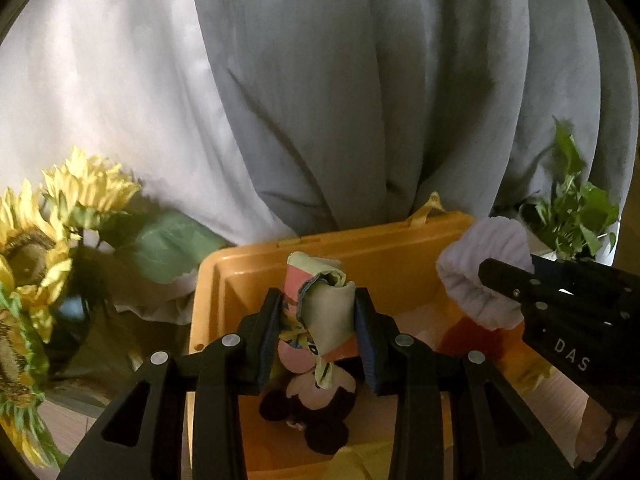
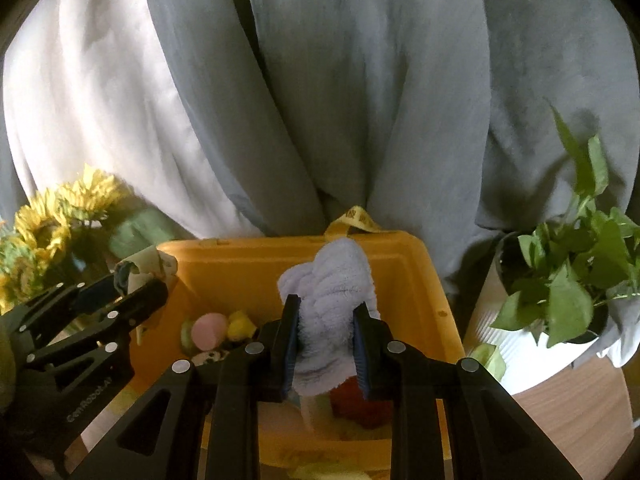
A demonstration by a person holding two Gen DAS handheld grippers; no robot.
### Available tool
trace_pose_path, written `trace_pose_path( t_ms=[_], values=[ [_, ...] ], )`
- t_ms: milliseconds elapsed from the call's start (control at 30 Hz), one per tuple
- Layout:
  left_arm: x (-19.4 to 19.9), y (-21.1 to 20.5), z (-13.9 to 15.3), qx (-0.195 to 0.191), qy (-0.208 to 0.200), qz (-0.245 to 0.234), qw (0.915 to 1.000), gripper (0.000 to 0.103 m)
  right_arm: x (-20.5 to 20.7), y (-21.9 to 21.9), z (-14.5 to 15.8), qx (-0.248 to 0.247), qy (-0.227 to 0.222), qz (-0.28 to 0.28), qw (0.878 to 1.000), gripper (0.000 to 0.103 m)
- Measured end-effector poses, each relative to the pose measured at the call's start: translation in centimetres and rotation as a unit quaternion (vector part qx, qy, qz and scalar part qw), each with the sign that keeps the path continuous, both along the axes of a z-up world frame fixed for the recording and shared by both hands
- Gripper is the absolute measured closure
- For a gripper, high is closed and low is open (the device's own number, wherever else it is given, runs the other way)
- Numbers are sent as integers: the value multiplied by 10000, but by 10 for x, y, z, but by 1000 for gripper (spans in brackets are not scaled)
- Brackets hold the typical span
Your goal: Organize soft objects
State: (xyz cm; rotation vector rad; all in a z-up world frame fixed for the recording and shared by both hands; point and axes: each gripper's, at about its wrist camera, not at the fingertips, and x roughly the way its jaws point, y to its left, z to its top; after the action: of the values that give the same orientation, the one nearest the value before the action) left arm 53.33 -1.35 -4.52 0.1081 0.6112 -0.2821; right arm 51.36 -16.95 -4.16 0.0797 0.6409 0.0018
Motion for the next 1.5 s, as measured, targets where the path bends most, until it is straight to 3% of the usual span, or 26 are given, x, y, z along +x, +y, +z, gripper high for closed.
trace_pose_path(
  t_ms=[133, 200, 267, 500, 733, 1100, 1233, 1500],
  values=[
    [4, -1, -5, -6, 132, -22, 9999, 63, 8, 1, -6, -85, 133, -14, 9999, 74],
    [4, -1, -5, -13, 142, 0, 9999, 58, 10, 2, -8, -83, 200, -7, 9998, 69],
    [3, 0, -4, -35, 143, 30, 9999, 42, 12, 1, -10, -70, 268, -18, 9996, 62],
    [-9, 2, 8, 34, 104, 157, 9998, 25, 2, -4, -5, -169, 221, -189, 9994, 43],
    [-39, 8, 27, 168, -112, 477, 9987, 11, -27, -10, 7, -198, 82, -447, 9988, 33],
    [-122, 21, 62, 299, -712, 775, 9940, 0, -115, -3, 40, -92, -324, -833, 9960, 12],
    [-156, 29, 77, 281, -919, 752, 9925, 0, -147, 4, 49, -38, -429, -863, 9953, 11],
    [-214, 40, 89, 156, -931, 674, 9932, 0, -208, 17, 65, -47, -682, -1036, 9923, 9]
  ],
)
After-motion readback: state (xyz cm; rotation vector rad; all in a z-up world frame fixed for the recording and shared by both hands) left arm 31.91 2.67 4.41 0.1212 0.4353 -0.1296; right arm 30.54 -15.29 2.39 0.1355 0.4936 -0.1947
